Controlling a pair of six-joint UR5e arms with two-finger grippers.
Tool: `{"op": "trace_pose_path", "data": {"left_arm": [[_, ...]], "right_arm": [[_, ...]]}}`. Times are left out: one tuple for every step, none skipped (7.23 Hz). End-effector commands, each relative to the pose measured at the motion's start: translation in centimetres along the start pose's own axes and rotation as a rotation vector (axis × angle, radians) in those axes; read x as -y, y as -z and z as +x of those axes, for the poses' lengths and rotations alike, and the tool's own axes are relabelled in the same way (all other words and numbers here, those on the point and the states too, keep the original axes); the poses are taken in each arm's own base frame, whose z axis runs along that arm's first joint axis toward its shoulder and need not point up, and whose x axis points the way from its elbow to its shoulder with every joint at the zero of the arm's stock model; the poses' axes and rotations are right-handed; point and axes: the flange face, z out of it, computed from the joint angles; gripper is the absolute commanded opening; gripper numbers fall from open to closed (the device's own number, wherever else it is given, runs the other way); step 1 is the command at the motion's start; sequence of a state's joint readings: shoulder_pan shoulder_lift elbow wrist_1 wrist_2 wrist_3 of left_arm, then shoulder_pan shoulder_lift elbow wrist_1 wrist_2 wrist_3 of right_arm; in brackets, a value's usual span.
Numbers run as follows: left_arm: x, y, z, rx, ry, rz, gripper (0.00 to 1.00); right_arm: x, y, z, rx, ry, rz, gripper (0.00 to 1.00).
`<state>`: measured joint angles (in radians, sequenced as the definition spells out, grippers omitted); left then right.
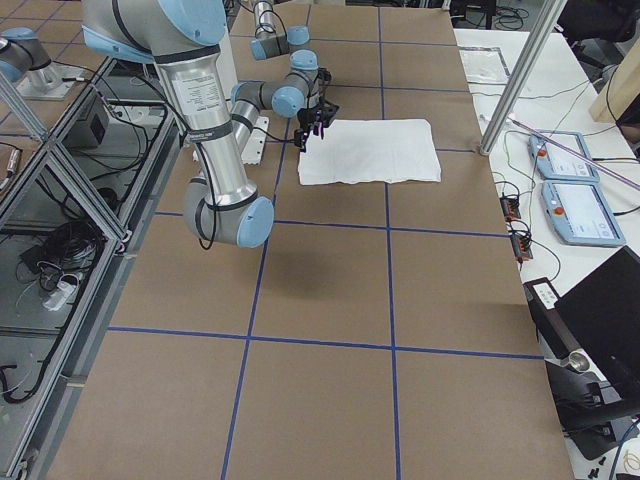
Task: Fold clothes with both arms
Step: 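Move the right gripper to the shirt's near corner beside the left gripper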
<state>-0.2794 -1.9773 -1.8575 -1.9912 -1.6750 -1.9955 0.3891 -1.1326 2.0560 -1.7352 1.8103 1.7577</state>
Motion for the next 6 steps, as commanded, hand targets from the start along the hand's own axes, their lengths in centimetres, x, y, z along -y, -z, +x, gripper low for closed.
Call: {"op": "trace_pose_path", "data": {"left_arm": [[0.1, 0.0, 0.0, -0.001, -0.001, 0.001, 0.0], [0.0, 0.0, 0.0, 0.0, -0.001, 0.0, 0.0], [0.1, 0.0, 0.0, -0.001, -0.001, 0.002, 0.0], [0.0, 0.1, 0.1, -0.002, -0.001, 0.0, 0.0], [0.1, 0.0, 0.1, -0.001, -0.001, 0.001, 0.0], [0.1, 0.0, 0.1, -0.001, -0.001, 0.001, 0.0]], "right_arm": [[-1.1, -4.0, 0.2, -0.071, -0.06, 0.01, 1.0], [-1.3, -5.4, 0.4, -0.099, -0.051, 0.008, 1.0], [-1.5, -6.2, 0.1, -0.087, -0.045, 0.003, 1.0], [-1.9, -8.6, -0.1, -0.068, -0.042, -0.007, 1.0], [-1.7, -9.9, -0.2, -0.061, -0.045, -0.008, 1.0], [-1.7, -9.9, -0.2, -0.061, -0.047, -0.008, 1.0]]}}
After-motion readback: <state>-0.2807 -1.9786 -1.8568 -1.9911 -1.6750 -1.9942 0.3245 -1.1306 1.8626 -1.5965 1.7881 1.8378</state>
